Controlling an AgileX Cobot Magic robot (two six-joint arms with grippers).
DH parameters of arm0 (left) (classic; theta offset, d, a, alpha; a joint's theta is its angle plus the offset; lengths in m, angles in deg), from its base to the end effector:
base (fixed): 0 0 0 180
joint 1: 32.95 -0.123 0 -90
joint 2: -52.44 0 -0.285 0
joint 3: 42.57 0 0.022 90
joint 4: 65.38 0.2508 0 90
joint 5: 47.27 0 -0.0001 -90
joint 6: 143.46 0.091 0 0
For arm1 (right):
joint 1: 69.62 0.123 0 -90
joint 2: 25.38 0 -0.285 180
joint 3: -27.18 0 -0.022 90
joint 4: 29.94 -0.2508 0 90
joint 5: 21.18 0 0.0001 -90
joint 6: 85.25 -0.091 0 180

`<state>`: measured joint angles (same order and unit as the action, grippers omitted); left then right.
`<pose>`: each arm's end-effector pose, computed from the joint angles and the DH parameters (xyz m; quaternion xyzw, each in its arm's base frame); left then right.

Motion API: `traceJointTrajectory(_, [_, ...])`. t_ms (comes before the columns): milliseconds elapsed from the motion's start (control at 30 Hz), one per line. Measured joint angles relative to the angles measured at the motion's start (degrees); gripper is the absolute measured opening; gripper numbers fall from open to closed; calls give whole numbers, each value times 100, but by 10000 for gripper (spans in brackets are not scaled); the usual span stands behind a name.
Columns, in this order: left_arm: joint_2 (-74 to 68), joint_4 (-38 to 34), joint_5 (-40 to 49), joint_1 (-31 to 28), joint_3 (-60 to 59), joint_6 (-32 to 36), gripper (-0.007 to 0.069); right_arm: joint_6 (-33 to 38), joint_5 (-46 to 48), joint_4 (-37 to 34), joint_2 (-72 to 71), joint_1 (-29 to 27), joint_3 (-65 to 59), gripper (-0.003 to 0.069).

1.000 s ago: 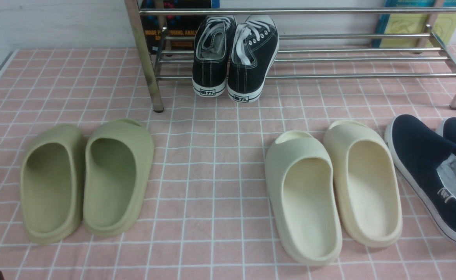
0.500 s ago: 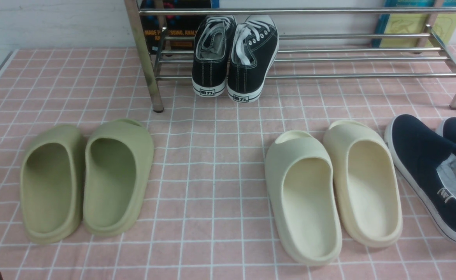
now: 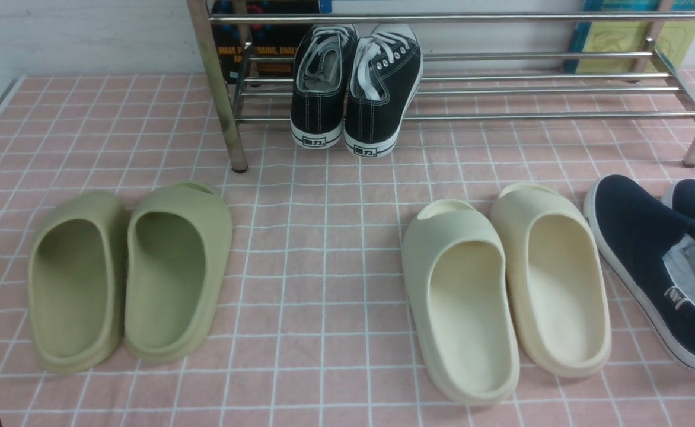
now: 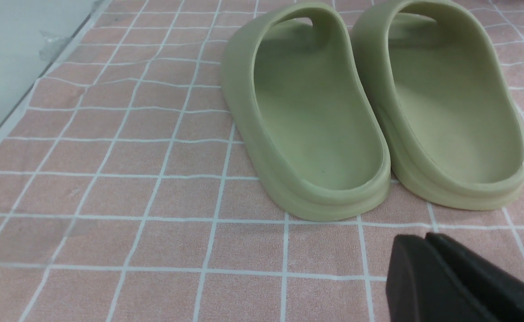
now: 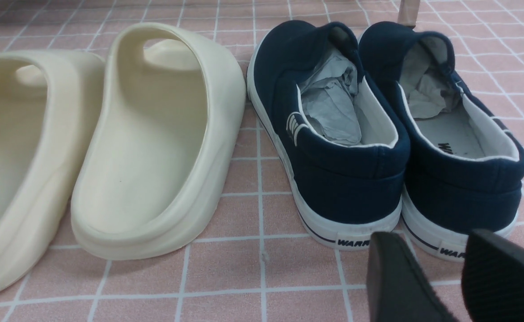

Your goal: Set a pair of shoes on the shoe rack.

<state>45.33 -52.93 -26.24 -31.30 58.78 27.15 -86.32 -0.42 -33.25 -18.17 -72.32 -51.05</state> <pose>0.0529 0.0055 0.1731 0.0041 0.8001 0.0341 0.5988 0.0529 -0.0006 0.1752 0.0417 0.7984 0.0159 0.6005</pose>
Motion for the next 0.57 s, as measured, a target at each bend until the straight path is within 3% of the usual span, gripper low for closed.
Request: traceJointTrajectory(567, [0,20,5,0,0,0,44,0,0,5,0,0,0,240])
